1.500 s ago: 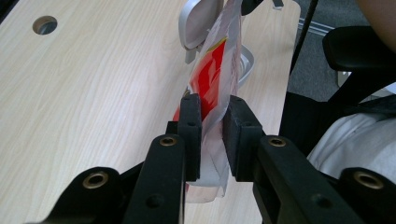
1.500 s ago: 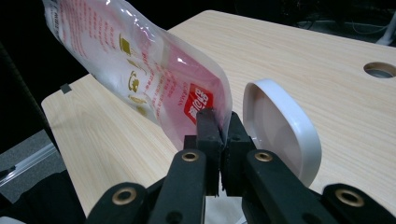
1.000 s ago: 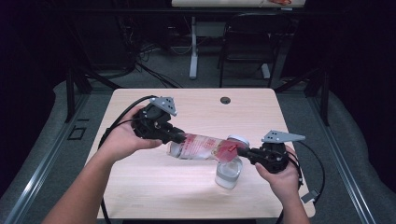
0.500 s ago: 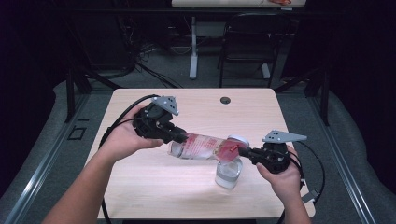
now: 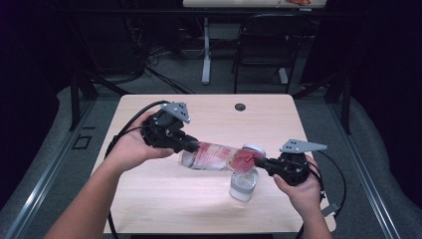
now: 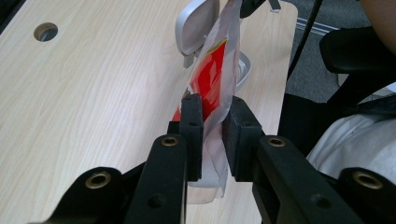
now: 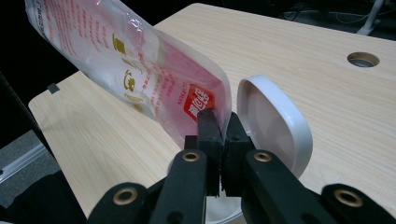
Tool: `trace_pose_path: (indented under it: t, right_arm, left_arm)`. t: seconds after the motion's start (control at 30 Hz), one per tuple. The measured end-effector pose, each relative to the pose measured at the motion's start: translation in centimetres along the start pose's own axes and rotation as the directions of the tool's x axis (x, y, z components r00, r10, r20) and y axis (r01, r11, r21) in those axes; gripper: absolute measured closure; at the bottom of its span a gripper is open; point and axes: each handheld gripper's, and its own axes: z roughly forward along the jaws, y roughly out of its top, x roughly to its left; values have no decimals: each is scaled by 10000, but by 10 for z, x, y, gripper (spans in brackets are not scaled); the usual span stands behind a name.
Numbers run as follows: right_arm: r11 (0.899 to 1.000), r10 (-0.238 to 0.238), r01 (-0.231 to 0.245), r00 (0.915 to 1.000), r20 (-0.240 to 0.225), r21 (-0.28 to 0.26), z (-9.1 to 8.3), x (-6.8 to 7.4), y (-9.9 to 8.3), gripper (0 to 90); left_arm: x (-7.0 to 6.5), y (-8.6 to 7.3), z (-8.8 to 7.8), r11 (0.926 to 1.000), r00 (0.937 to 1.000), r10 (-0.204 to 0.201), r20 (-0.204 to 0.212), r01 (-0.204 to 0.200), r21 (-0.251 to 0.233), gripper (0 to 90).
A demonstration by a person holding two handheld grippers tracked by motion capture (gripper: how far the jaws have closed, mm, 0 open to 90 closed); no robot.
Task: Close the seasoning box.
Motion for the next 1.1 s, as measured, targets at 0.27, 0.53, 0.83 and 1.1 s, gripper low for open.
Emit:
trace_pose_path:
  t: [0.27, 0.53, 0.83, 1.1]
  right_arm:
    - [10000, -40, 40, 10000, -52, 42, 1, 0, 0, 893]
    - [9999, -85, 85, 10000, -36, 98, 0, 0, -1, 891]
    - [10000, 49, -48, 10000, -58, 86, 3, -2, -3, 891]
    - [10000, 40, -40, 10000, -33, 88, 3, -2, -3, 889]
  left_arm:
    - [0, 0, 0, 10000, 10000, 27, 15, -27, 18, 789]
    - [0, 0, 0, 10000, 10000, 31, 69, -31, 24, 787]
    - [0, -1, 3, 10000, 10000, -11, 54, 11, 17, 787]
    - [1, -1, 3, 10000, 9999, -25, 127, 25, 33, 785]
